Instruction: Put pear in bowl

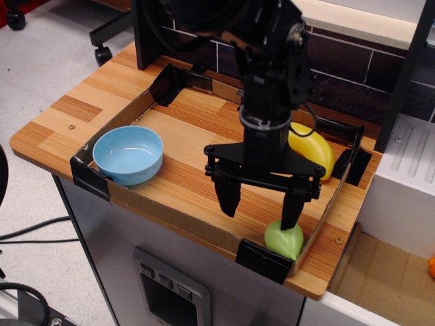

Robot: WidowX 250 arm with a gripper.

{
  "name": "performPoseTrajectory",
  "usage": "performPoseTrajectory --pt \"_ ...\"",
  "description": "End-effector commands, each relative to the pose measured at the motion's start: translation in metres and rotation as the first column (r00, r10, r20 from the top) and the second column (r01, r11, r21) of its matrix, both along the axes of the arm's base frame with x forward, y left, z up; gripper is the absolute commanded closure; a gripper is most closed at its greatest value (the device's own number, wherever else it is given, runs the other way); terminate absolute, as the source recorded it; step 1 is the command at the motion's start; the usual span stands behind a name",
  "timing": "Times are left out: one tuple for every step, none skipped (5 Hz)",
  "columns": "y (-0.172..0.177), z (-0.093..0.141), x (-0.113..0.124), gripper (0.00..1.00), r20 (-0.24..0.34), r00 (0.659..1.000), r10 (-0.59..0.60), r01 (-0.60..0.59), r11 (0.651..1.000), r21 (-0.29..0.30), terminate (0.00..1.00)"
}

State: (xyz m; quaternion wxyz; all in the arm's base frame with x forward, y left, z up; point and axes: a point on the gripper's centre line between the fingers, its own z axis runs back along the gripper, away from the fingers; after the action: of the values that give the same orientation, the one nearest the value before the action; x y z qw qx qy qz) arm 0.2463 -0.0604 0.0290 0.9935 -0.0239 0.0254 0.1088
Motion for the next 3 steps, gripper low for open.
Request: performPoseTrajectory --pt "-0.01 -0.004 0.003 0.0 0.046 0.999 0.015 -0.014 1.0 -0.008 0.0" --pt "-0.01 -0.013 -0.001 0.0 0.018 1.0 0.013 -0.013 1.0 0.001 0.0" --pt "-0.015 -0.018 -0.005 0.0 0.01 1.0 0.008 -0.009 1.0 0.006 0.0"
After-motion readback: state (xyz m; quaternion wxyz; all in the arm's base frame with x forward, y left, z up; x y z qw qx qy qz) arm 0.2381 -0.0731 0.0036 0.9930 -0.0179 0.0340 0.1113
